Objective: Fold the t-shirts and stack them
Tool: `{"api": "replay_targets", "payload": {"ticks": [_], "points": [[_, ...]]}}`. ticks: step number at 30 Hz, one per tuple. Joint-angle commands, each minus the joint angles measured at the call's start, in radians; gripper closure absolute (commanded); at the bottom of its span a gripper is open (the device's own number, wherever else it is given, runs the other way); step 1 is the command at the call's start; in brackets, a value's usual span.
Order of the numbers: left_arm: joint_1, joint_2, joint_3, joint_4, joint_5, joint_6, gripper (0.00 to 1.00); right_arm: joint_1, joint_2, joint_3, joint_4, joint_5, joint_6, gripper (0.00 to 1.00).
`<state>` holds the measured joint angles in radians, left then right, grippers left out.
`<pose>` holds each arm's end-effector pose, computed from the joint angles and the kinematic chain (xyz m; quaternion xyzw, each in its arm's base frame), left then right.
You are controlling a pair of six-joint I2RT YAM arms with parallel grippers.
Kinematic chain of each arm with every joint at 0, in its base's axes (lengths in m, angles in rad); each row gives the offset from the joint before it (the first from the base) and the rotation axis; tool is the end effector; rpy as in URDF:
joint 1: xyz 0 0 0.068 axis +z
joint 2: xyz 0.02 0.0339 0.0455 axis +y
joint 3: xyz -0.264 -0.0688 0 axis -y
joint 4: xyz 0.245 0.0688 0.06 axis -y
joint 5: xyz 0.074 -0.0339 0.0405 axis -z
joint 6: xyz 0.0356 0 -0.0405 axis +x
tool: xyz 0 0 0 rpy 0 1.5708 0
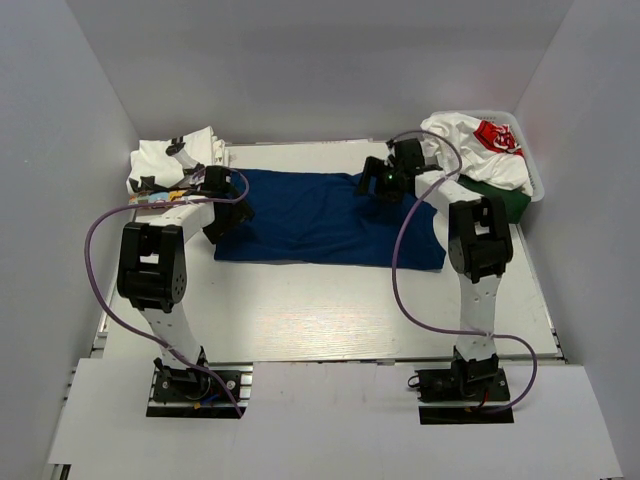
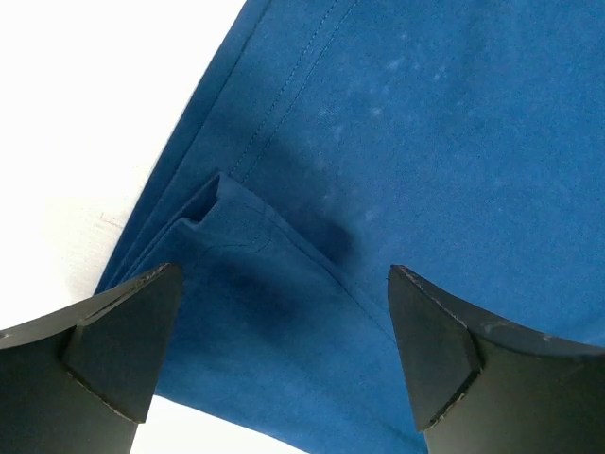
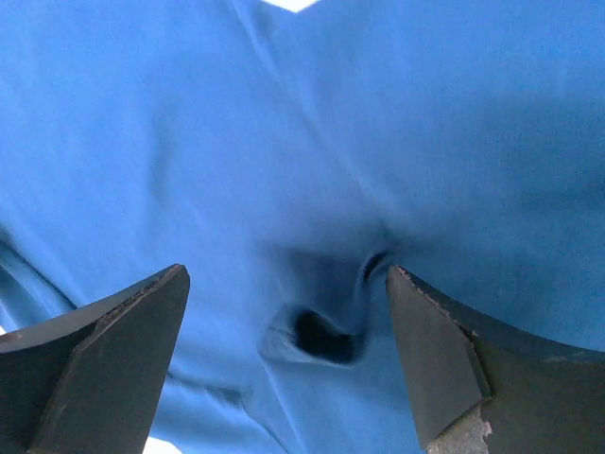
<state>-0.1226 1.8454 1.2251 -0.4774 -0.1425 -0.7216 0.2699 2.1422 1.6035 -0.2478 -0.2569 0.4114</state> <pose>0.3734 -0.0409 0.1768 -0.3020 0.9216 -0.0326 0.2416 0.4606 0.1368 0.1846 0.0160 0.9176 0.2382 0.3177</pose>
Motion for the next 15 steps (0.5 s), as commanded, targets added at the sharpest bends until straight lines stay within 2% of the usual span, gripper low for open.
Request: {"api": "replay_targets", "payload": {"ticks": [1, 5, 8, 9, 11, 12, 15], "points": [[-0.002, -0.028, 0.036, -0.009, -0.008, 0.008, 0.0, 0.002, 0.04, 0.149, 0.061, 0.018, 0.003, 0.1], [-0.002, -0.04, 0.036, -0.018, -0.028, 0.017, 0.0, 0.0, -0.011, 0.173, 0.015, 0.054, -0.065, 0.1], [-0.002, -0.058, 0.022, 0.022, 0.009, 0.028, 0.0, -0.006, -0.122, 0.058, 0.007, 0.142, -0.106, 0.1], [-0.002, -0.067, 0.008, 0.037, 0.023, 0.037, 0.0, -0.009, -0.148, -0.049, 0.013, 0.162, -0.102, 0.1], [-0.002, -0.068, -0.004, 0.082, 0.084, 0.037, 0.0, -0.011, -0.246, -0.124, 0.028, 0.225, -0.067, 0.1], [-0.002, -0.068, -0.004, 0.091, 0.11, 0.037, 0.0, -0.014, -0.287, -0.231, 0.025, 0.24, -0.03, 0.1], [-0.002, -0.04, -0.022, 0.143, 0.228, 0.037, 0.0, -0.044, -0.363, -0.394, 0.005, 0.229, 0.035, 0.1]]}}
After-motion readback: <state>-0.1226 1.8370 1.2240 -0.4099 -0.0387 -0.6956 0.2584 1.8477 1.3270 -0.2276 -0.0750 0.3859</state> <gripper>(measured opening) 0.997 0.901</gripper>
